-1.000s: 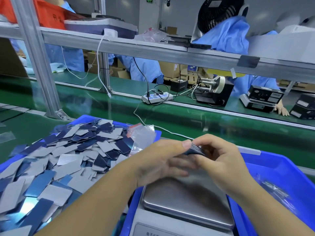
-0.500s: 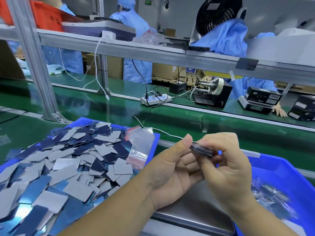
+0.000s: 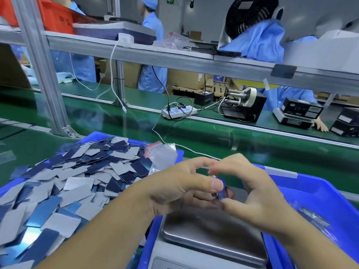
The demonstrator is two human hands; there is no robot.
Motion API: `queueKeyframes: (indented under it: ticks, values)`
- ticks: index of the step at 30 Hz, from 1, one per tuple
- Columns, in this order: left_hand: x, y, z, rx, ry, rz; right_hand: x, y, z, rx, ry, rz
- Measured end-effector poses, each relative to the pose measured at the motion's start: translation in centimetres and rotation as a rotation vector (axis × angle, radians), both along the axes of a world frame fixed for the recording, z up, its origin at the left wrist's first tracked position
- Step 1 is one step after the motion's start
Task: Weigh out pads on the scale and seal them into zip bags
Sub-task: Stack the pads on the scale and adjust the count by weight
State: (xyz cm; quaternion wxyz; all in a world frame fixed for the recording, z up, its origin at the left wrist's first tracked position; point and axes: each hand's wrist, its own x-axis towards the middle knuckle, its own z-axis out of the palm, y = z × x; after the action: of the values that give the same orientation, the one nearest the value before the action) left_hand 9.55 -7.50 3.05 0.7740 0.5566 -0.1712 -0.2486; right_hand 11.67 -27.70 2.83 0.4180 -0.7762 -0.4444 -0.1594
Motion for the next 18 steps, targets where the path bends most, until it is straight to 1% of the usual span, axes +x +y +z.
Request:
queueKeyframes:
  ticks: [2, 4, 10, 12, 15, 18]
  values:
    - [0.1, 0.0, -0.1, -0.002, 0.013, 0.025, -0.2, 0.3, 0.0, -0.007, -0.041, 0.017]
    - [0.1, -0.1, -0.2, -0.028, 0.015, 0.054, -0.2, 0.4, 0.3, 0.022, -0.040, 0.007]
    - [0.2, -1.0, -0.2, -0.057, -0.007, 0.188, 0.0, 0.4, 0.1, 0.101, 0.081, -0.069]
    - [0.2, -0.9, -0.1, -0.053, -0.008, 0.211, -0.2, 0.7, 0.1, 0.063, 0.037, -0.102]
    - [0.2, -0.8, -0.1, -0.046, 0.003, 0.212, -0.5, 0.9, 0.2, 0.026, -0.079, -0.111]
    - [0.2, -0.9, -0.2, -0.049, -0.005, 0.207, -0.8, 1.0, 0.3, 0.043, -0.092, -0.115]
